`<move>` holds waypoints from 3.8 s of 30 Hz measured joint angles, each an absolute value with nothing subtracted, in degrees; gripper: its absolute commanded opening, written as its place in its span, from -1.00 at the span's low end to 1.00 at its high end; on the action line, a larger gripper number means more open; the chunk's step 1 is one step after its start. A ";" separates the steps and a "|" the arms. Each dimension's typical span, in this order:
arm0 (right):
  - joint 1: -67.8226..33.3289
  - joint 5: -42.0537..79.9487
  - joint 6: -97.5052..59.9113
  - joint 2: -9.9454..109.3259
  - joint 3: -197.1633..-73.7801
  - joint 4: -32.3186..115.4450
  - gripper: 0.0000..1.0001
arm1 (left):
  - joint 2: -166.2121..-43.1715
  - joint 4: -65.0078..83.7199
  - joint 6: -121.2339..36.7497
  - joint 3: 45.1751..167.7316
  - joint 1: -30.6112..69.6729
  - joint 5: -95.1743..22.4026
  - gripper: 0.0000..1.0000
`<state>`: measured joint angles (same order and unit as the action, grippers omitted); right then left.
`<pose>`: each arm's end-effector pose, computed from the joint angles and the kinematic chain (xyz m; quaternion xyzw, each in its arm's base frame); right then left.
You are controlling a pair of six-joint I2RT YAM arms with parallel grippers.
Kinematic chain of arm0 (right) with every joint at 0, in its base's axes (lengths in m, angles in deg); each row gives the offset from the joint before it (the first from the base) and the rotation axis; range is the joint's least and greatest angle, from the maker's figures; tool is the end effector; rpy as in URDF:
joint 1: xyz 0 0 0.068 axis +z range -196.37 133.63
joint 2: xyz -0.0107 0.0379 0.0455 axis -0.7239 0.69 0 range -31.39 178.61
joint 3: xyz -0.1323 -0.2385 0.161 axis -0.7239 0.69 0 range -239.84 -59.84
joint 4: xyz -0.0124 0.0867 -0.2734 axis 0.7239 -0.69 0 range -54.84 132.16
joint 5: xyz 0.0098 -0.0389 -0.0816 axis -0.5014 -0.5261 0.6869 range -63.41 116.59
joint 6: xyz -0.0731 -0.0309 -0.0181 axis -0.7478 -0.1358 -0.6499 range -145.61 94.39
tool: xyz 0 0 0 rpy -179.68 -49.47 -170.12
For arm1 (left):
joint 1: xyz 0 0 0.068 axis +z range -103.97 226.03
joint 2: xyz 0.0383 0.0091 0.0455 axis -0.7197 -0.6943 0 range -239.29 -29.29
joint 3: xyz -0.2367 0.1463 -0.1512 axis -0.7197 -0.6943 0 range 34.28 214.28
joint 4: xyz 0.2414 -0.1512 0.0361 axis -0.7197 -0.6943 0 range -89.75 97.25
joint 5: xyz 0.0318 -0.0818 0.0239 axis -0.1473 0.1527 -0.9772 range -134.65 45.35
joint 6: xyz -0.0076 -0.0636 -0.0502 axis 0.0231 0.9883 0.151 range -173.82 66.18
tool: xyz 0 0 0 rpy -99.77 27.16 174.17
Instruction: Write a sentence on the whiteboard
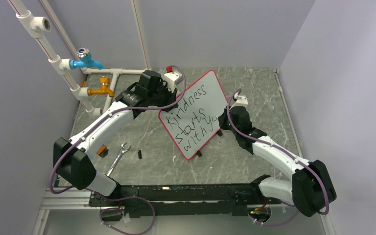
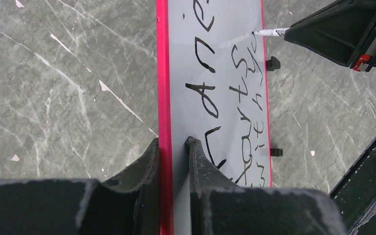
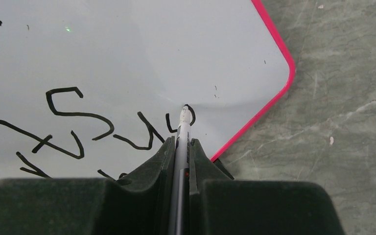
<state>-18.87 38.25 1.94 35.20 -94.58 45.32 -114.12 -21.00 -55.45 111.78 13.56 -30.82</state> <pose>0.2600 0.1192 0.2359 0.0522 0.8558 0.1569 0.4902 0.3165 -0.2214 0.3632 0.3115 0.8280 -0.2239 0.4090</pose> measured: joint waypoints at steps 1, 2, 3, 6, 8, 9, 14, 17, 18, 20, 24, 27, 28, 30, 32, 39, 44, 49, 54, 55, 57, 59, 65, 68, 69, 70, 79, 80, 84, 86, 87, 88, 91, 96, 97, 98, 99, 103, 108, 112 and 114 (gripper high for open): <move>-18.87 38.05 1.96 35.20 -94.73 45.34 -1.00 | -114.12 -21.00 -55.45 111.78 13.54 -30.82 -1.00; -18.87 37.99 1.96 35.20 -94.78 45.34 -1.00 | -114.12 -20.98 -55.45 111.78 13.54 -30.84 -1.00; -18.87 37.94 1.98 35.20 -94.82 45.34 -1.00 | -114.12 -20.98 -55.45 111.78 13.54 -30.84 -1.00; -18.89 37.72 1.98 35.20 -94.82 45.32 -1.00 | -114.12 -21.00 -55.45 111.78 13.54 -30.87 -1.00; -18.98 37.37 1.98 35.15 -94.82 45.34 -1.00 | -114.12 -21.00 -55.43 111.78 13.54 -30.93 -1.00; -18.98 37.13 1.98 35.09 -94.82 45.34 -1.00 | -114.12 -21.02 -55.41 111.78 13.54 -30.98 -1.00; -18.95 34.58 2.18 33.91 -94.82 45.34 -1.00 | -114.12 -21.02 -55.28 111.78 13.52 -31.02 -1.00; -18.82 32.61 2.73 32.86 -94.82 45.27 -1.00 | -114.12 -20.91 -55.28 111.78 13.43 -31.04 -1.00; -18.80 32.24 2.81 32.46 -94.82 45.21 -1.00 | -114.12 -20.89 -55.28 111.78 13.41 -31.04 -1.00; -18.71 31.95 2.94 31.28 -94.82 44.97 -1.00 | -114.12 -20.87 -55.28 111.78 13.39 -31.04 -1.00; -18.65 32.76 2.88 28.11 -94.82 43.55 -1.00 | -114.10 -20.84 -55.30 111.78 13.37 -31.06 -1.00; -18.65 34.62 2.44 25.71 -94.82 41.62 -1.00 | -114.10 -20.84 -55.30 111.78 13.37 -31.06 -1.00; -18.65 35.32 2.25 25.32 -94.84 41.30 -1.00 | -114.10 -20.84 -55.28 111.78 13.34 -31.06 -1.00; -18.65 36.46 1.90 25.16 -94.95 40.86 -1.00 | -114.10 -20.84 -55.28 111.78 13.34 -31.06 -1.00; -18.67 37.16 1.61 25.54 -95.10 40.46 -1.00 | -114.08 -20.84 -55.28 111.78 13.32 -31.08 -1.00; -20.07 37.99 0.93 29.56 -96.42 40.68 -1.00 | -113.99 -20.87 -55.30 111.78 13.30 -31.08 -1.00; -20.81 37.77 0.78 33.03 -97.46 41.82 -1.00 | -113.80 -20.91 -55.30 111.78 13.17 -31.19 -1.00; -21.36 36.59 0.76 35.76 -98.51 43.09 -1.00 | -113.75 -20.93 -55.30 111.76 13.06 -31.30 -1.00; -21.99 35.93 0.76 37.62 -100.00 44.46 -1.00 | -113.73 -20.95 -55.30 111.76 13.06 -31.37 -1.00; -22.10 35.71 0.76 37.86 -100.15 44.81 -1.00 | -113.73 -20.98 -55.28 111.76 13.06 -31.43 -1.00; -22.34 35.36 0.80 38.06 -100.20 45.19 -1.00 | -113.73 -21.04 -55.28 111.76 13.06 -31.50 -1.00; -22.36 35.01 0.91 38.06 -100.20 45.34 -1.00 | -113.73 -21.04 -55.28 111.76 13.06 -31.50 -1.00; -22.60 34.47 1.22 38.04 -99.54 46.23 -1.00 | -113.73 -21.06 -55.28 111.76 13.06 -31.54 -1.00; -22.71 34.21 1.59 37.75 -98.45 47.72 -1.00 | -113.73 -21.11 -55.23 111.76 13.06 -31.65 -1.00; -22.74 34.14 1.63 37.54 -98.01 47.98 -1.00 | -113.73 -21.11 -55.23 111.76 13.06 -31.65 -1.00; -22.78 34.10 1.65 37.34 -97.53 48.22 -1.00 | -113.73 -21.11 -55.25 111.76 13.06 -31.65 -1.00; -22.89 34.03 2.09 35.33 -93.18 48.22 -1.00 | -113.73 -21.13 -55.23 111.76 13.06 -31.65 -1.00; -22.89 34.05 2.09 35.17 -92.85 48.18 -1.00 | -113.73 -21.11 -55.23 111.76 13.06 -31.65 -1.00; -22.89 34.21 2.09 35.02 -92.63 47.81 -1.00 | -113.73 -21.11 -55.23 111.76 13.06 -31.63 -1.00; -22.89 34.40 2.14 35.02 -92.63 47.72 -1.00 | -113.73 -21.11 -55.23 111.76 13.06 -31.63 -1.00; -22.89 34.58 2.14 35.02 -92.63 47.59 -1.00 | -113.73 -21.11 -55.23 111.76 13.06 -31.63 -1.00; -22.89 34.69 2.18 35.02 -92.63 47.39 -1.00 | -113.73 -21.11 -55.23 111.76 13.06 -31.63 -1.00; -22.89 35.39 2.46 35.04 -92.63 46.28 -1.00 | -113.64 -21.13 -55.25 111.76 13.04 -31.63 -1.00; -22.89 36.54 2.49 35.72 -92.85 45.01 -1.00 | -113.60 -21.13 -55.25 111.76 12.97 -31.63 -1.00; -22.89 36.61 2.49 36.01 -93.11 44.90 -1.00 | -113.60 -21.15 -55.25 111.76 12.97 -31.63 -1.00; -22.89 36.70 2.46 36.29 -93.49 44.75 -1.00 | -113.58 -21.19 -55.25 111.76 12.97 -31.63 -1.00; -22.91 36.83 2.46 36.62 -93.90 44.73 -1.00 | -113.56 -21.24 -55.25 111.76 12.97 -31.63 -1.00; -22.95 37.51 2.31 37.95 -95.85 44.57 -1.00 | -113.53 -21.30 -55.23 111.76 12.99 -31.65 -1.00; -23.04 38.56 1.81 39.87 -98.78 44.40 -1.00 | -113.51 -21.41 -55.23 111.76 12.99 -31.70 -1.00; -23.15 38.93 1.57 41.23 -100.85 44.31 -1.00 | -113.49 -21.57 -55.17 111.76 12.99 -31.96 -1.00; -23.24 39.04 1.55 41.60 -101.64 44.31 -1.00 | -113.47 -21.59 -55.12 111.76 12.99 -32.00 -1.00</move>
<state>-23.24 39.04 1.55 41.60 -101.64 44.31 -113.47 -21.59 -55.12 111.76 12.99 -32.00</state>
